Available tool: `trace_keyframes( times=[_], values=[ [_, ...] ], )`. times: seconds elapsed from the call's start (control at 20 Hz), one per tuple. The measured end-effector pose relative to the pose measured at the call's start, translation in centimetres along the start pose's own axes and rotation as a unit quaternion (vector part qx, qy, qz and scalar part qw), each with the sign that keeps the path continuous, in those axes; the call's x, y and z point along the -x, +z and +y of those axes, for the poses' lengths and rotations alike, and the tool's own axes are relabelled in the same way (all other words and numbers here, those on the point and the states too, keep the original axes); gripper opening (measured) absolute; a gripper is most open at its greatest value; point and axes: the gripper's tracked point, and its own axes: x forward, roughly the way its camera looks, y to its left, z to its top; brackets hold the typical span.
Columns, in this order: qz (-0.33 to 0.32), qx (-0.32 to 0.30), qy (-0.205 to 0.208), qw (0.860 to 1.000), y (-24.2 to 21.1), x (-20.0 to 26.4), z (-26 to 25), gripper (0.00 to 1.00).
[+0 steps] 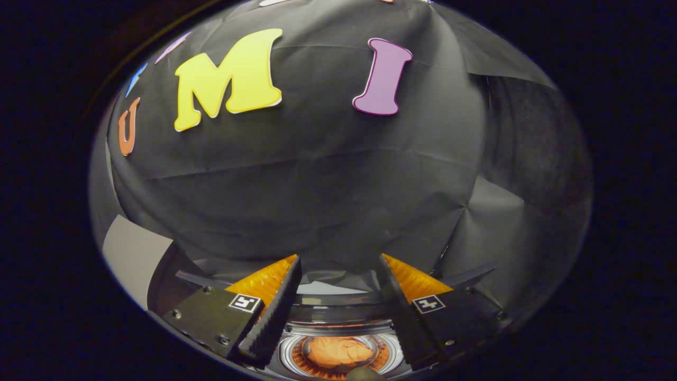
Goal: Put the clothes into the washing machine and then close the washing machine lid.
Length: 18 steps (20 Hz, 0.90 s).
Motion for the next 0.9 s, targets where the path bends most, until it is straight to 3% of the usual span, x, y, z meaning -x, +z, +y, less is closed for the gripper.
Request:
trace_keyframes(
  times=[0.9],
  values=[
    [-0.042, 0.014, 0.007, 0.999, 0.64, -0.01, 0.60, 0.90]
  ],
)
